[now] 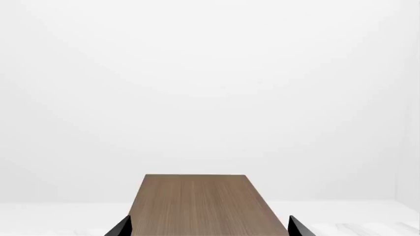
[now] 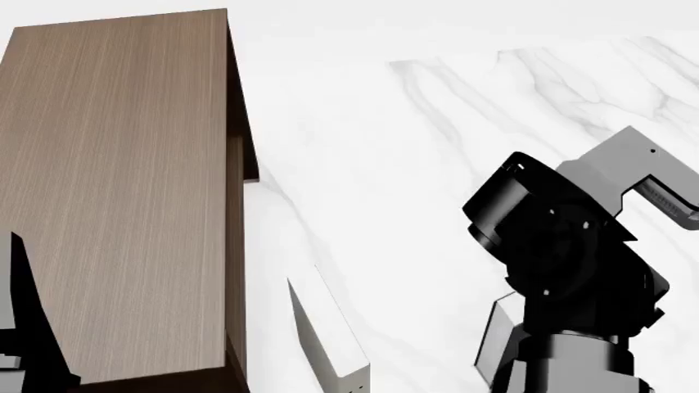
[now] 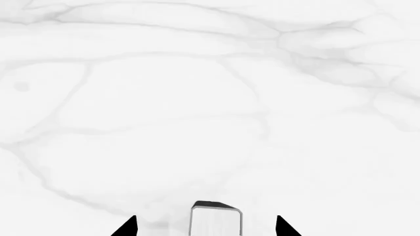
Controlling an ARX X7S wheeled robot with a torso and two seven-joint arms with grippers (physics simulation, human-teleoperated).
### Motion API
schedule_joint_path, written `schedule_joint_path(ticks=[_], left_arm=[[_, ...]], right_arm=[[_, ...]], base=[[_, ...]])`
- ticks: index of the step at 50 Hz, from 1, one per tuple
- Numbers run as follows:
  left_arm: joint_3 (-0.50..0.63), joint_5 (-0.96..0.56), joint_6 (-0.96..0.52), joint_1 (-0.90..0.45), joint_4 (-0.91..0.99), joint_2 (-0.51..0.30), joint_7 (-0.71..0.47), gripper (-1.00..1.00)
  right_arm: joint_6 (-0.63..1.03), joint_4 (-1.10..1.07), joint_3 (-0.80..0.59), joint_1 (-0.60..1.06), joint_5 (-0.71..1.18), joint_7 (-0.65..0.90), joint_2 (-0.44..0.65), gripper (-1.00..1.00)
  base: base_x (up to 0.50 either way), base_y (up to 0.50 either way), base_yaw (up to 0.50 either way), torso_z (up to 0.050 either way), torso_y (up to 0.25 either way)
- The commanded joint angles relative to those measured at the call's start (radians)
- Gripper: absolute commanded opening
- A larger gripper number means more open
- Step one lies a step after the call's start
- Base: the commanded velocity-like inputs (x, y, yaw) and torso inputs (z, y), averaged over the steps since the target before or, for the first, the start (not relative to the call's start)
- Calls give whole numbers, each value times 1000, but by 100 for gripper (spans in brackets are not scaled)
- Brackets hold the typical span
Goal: Pick up the book in the middle and place it on the cabinet shelf.
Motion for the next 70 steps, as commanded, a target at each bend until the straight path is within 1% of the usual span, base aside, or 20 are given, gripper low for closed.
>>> schedule_joint_path(ticks=[1,14,37,38,54,57,59,61,66,67,68,70], left_arm=[[4,-6,3,-4,2,-7,-9,100],[6,-13,8,-5,4,-18,-19,100],[18,-17,20,-12,2,-31,-36,100],[17,-17,22,-10,0,-31,-36,100],[21,-25,27,-14,3,-43,-48,100],[20,-28,28,-14,3,-45,-51,100],[22,-27,30,-14,2,-46,-51,100],[24,-28,29,-16,3,-47,-53,100],[29,-25,36,-14,-2,-50,-52,100],[29,-25,36,-14,-2,-50,-52,100],[29,-24,36,-14,-2,-51,-53,100],[28,-25,39,-12,-2,-54,-54,100]], right_arm=[[-11,-32,15,-49,20,-6,13,100],[-46,-67,6,-96,20,-34,13,100],[-42,-37,-24,-96,27,-89,19,100],[-42,-34,-24,-97,28,-86,19,-100],[-33,-49,-48,-96,33,-103,16,-100],[20,-39,-72,-79,50,-168,27,-100],[16,-48,-82,-77,41,-162,28,-100],[24,-65,-105,-60,35,-187,33,-100],[-37,-145,-136,-43,15,-237,34,-100],[-91,-187,-140,-35,12,-282,30,-100],[-73,-182,-151,-24,9,-276,32,-100],[-114,-234,-199,-11,-10,-359,30,-100]], base=[[0,0,0,0,0],[0,0,0,0,0],[0,0,0,0,0],[0,0,0,0,0],[0,0,0,0,0],[0,0,0,0,0],[0,0,0,0,0],[0,0,0,0,0],[0,0,0,0,0],[0,0,0,0,0],[0,0,0,0,0],[0,0,1,0,0]])
